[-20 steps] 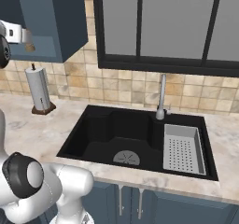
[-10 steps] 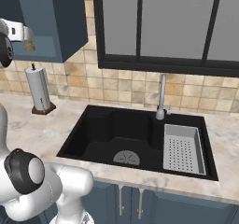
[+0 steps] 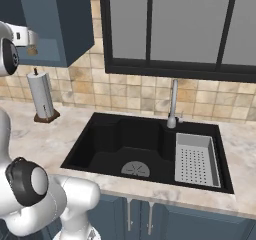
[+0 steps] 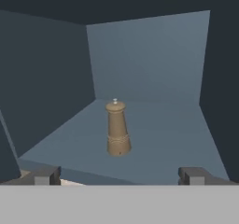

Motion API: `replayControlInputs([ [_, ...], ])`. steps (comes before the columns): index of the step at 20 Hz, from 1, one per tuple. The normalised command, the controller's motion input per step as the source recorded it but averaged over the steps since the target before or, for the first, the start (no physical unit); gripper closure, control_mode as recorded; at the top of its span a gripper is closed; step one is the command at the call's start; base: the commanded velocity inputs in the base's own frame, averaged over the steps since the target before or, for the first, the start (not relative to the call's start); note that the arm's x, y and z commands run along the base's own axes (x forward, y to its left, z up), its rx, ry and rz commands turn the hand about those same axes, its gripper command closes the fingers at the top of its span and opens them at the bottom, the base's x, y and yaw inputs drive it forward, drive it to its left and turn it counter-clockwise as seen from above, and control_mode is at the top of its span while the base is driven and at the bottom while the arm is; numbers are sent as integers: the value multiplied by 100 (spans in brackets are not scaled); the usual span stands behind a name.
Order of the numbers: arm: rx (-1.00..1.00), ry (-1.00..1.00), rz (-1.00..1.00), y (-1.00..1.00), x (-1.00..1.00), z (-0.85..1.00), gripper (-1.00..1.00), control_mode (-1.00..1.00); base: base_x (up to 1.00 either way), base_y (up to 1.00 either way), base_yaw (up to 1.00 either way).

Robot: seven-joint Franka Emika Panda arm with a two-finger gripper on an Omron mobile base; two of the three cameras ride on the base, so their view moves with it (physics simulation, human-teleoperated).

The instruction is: Retrieve the shaker from the cabinet and place it next the steak on a plate on the dining table.

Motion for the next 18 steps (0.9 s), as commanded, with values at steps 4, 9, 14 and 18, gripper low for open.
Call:
replayControlInputs([
  [4, 0, 6, 0, 0, 18, 0, -100, -100, 0, 0, 0],
  [9, 0, 12, 0, 6, 9, 0, -100, -100, 0, 0, 0],
  [14, 0, 7, 0, 16, 12, 0, -100, -100, 0, 0, 0],
  [18, 0, 1, 0, 20, 15, -5, -100, -100, 0, 0, 0],
])
